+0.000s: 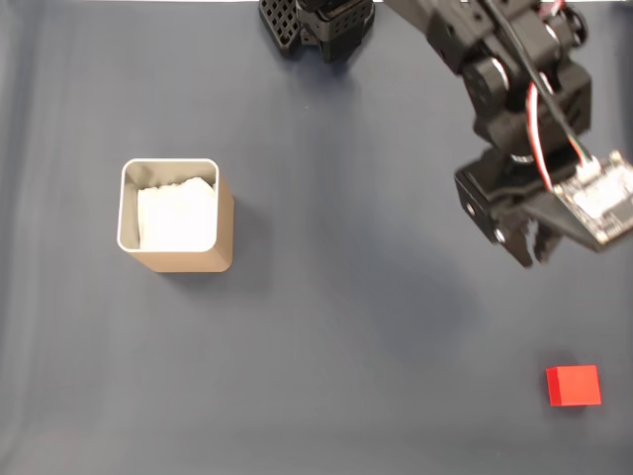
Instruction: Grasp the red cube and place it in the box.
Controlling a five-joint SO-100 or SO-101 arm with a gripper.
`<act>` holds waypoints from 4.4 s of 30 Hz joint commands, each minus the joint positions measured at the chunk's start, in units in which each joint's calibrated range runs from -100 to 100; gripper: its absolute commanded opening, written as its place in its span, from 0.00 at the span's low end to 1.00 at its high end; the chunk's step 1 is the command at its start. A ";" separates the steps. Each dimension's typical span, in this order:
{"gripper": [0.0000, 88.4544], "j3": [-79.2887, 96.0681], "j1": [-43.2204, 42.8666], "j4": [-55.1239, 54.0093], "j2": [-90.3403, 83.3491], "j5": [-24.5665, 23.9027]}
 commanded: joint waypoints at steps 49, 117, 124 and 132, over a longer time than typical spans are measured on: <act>0.35 -27.62 5.99 -12.60 33.43 0.78; 0.37 -36.01 2.51 -25.32 50.13 0.49; 0.31 -36.10 2.79 -24.91 49.61 -0.20; 0.25 -36.10 3.15 -24.01 49.01 -0.29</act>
